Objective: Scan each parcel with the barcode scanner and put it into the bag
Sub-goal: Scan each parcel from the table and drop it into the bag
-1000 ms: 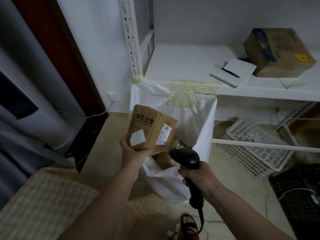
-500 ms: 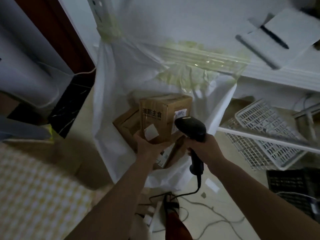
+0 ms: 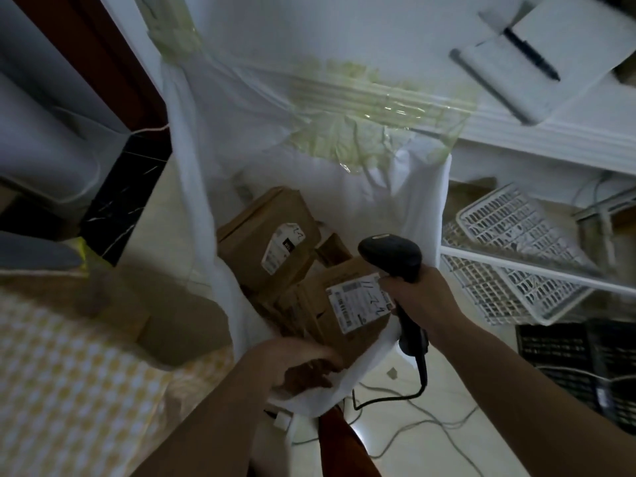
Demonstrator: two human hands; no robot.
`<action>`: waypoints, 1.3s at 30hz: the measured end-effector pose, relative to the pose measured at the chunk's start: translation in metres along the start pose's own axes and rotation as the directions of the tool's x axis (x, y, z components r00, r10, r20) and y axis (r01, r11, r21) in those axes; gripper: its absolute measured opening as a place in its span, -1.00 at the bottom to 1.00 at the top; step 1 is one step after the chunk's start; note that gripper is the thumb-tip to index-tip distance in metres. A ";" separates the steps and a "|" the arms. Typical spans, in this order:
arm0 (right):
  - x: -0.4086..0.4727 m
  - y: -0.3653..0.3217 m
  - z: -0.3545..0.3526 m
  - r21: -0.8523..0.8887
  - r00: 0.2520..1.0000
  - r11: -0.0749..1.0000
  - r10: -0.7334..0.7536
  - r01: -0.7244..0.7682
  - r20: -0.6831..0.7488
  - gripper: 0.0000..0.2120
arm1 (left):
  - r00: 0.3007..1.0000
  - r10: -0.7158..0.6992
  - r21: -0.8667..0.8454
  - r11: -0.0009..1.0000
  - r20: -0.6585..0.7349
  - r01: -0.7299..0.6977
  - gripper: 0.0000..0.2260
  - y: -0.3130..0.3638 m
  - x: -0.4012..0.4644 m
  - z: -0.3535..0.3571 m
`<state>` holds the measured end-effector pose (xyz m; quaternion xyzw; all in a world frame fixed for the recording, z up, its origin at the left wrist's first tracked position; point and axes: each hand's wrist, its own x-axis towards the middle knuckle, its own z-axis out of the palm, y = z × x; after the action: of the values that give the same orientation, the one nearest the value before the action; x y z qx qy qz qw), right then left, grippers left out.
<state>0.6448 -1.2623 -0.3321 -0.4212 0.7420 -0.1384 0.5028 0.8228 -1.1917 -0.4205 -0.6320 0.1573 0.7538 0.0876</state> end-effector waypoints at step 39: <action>-0.320 -0.037 0.244 -0.106 0.545 0.832 -0.255 0.544 0.799 -0.96 | 0.197 0.211 0.276 0.871 -0.957 0.407 -0.69 -0.371 -0.244 -0.024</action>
<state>0.9177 -0.9873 -0.2187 -0.6799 0.3560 0.0686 0.6374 1.0135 -0.8365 -0.2320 -0.9277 0.3133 0.1105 0.1704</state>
